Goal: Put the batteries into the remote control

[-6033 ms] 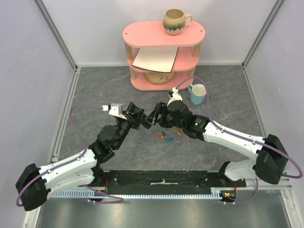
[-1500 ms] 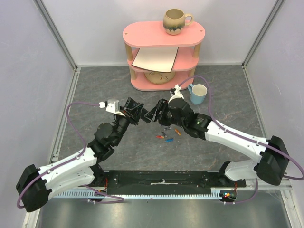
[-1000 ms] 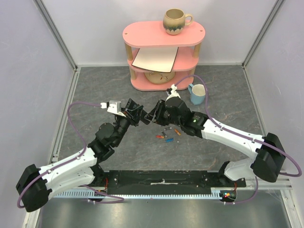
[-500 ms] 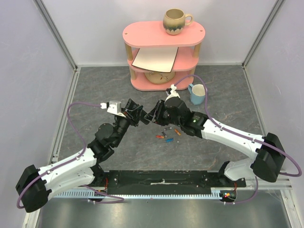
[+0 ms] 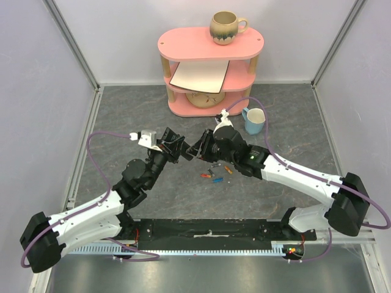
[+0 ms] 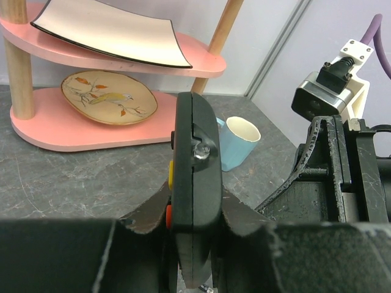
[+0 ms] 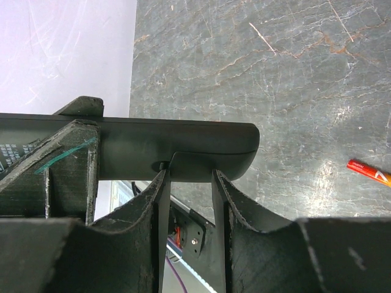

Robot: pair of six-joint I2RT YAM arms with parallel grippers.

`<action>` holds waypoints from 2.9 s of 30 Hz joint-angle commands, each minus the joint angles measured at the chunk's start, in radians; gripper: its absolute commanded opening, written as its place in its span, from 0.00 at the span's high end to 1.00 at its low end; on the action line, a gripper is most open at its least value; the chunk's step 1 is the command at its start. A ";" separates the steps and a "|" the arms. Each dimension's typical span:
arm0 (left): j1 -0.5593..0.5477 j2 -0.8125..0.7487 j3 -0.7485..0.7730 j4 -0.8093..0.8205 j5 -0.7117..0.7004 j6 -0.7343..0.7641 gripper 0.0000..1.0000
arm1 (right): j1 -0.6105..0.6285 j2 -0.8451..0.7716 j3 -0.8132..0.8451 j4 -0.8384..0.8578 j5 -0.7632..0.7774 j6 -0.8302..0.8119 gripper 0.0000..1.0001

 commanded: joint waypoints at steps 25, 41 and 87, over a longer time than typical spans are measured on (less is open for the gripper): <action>-0.009 -0.052 0.041 0.080 -0.031 -0.094 0.98 | -0.011 -0.198 -0.099 -0.024 0.087 -0.129 0.20; -0.011 -0.016 0.055 0.082 0.063 -0.142 0.98 | -0.013 -0.143 -0.097 0.136 -0.036 -0.097 0.13; -0.011 -0.012 0.027 0.128 0.048 -0.116 0.98 | -0.025 -0.175 -0.229 0.292 0.089 0.118 0.18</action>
